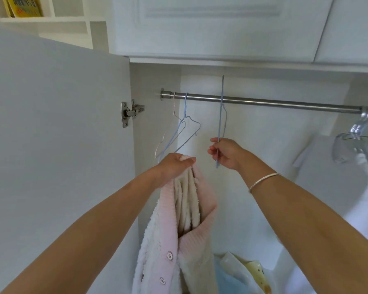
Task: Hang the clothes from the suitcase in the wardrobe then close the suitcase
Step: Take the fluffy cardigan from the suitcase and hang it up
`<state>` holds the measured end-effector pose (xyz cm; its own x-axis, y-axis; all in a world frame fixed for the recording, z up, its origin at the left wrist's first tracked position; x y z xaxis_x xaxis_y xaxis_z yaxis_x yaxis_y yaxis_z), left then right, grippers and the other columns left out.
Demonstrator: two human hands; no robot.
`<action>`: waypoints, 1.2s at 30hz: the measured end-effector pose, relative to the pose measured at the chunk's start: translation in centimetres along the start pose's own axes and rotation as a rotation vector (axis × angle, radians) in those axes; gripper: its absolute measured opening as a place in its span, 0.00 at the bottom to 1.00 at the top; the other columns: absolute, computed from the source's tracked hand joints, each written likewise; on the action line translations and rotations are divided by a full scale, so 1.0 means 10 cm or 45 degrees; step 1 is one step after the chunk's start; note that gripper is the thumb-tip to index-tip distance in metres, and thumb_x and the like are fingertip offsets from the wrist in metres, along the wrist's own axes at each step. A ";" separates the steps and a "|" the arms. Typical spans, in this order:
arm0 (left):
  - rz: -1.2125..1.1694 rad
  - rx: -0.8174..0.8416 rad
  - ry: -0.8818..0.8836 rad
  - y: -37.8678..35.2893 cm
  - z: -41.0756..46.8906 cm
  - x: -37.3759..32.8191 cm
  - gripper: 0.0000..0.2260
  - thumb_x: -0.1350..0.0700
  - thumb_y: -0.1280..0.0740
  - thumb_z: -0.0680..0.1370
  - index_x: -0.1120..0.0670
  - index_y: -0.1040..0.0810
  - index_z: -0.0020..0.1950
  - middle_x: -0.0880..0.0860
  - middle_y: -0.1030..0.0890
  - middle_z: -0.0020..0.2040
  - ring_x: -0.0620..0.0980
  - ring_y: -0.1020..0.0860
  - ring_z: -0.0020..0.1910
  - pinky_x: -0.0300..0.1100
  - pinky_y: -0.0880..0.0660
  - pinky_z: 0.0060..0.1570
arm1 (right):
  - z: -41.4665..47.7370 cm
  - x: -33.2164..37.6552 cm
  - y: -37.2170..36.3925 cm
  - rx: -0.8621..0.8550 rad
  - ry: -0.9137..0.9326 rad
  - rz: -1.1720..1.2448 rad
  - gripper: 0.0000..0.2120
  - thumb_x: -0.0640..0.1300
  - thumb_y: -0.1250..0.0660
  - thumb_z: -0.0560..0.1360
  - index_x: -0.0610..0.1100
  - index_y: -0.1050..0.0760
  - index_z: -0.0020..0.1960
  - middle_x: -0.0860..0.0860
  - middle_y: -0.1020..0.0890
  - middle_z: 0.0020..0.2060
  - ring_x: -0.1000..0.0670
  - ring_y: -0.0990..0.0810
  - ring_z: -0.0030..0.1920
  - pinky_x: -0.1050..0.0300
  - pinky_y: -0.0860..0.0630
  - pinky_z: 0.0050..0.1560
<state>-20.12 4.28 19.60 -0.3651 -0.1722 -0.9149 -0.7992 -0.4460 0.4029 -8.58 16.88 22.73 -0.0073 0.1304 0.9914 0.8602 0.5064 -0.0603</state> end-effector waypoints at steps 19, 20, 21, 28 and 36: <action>-0.022 -0.080 -0.242 -1.01 -0.28 -0.71 0.20 0.46 0.48 0.83 0.52 0.32 0.71 0.53 0.30 0.70 0.53 0.30 0.66 0.42 0.35 0.61 | -1.61 0.10 2.52 -0.916 0.146 -1.201 0.20 0.55 0.41 0.75 0.43 0.27 0.32 0.46 0.24 0.33 0.42 0.25 0.40 0.54 0.32 0.43; 0.019 -0.048 -0.237 -1.10 -0.33 -0.75 0.20 0.46 0.49 0.83 0.56 0.26 0.63 0.54 0.25 0.62 0.53 0.27 0.58 0.41 0.34 0.56 | -1.66 0.09 2.60 -0.886 0.145 -1.183 0.20 0.54 0.41 0.75 0.44 0.29 0.29 0.47 0.25 0.30 0.42 0.26 0.39 0.54 0.31 0.43; 0.066 -0.027 -0.233 -1.20 -0.38 -0.79 0.20 0.45 0.50 0.83 0.58 0.25 0.53 0.54 0.24 0.52 0.53 0.27 0.50 0.41 0.34 0.51 | -1.73 0.08 2.68 -0.864 0.139 -1.170 0.20 0.54 0.40 0.74 0.44 0.30 0.28 0.47 0.26 0.29 0.43 0.26 0.37 0.54 0.31 0.42; 0.144 0.027 -0.234 -1.71 -0.83 -1.00 0.20 0.44 0.50 0.83 0.54 0.39 0.36 0.51 0.37 0.33 0.48 0.38 0.32 0.41 0.40 0.33 | -2.06 -0.02 2.91 -0.622 0.278 -1.145 0.22 0.55 0.43 0.78 0.43 0.24 0.34 0.47 0.22 0.32 0.44 0.23 0.38 0.54 0.29 0.43; 0.116 0.062 -0.263 -1.97 -1.29 -1.15 0.16 0.44 0.40 0.80 0.54 0.33 0.38 0.49 0.33 0.35 0.49 0.34 0.35 0.39 0.39 0.33 | -2.05 -0.15 2.15 -0.091 0.342 -0.678 0.17 0.55 0.38 0.78 0.40 0.23 0.49 0.47 0.22 0.32 0.51 0.25 0.32 0.60 0.29 0.37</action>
<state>6.01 3.70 21.89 -0.5227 -0.0240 -0.8522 -0.7789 -0.3931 0.4888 20.38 10.12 22.34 -0.3258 -0.3502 0.8782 0.8056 0.3833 0.4518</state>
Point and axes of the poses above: each hand's wrist, its own z-axis towards the middle knuckle, its own y-axis out of the back of the hand, x = y × z, the point moved 6 cm from there along z, towards the middle knuckle
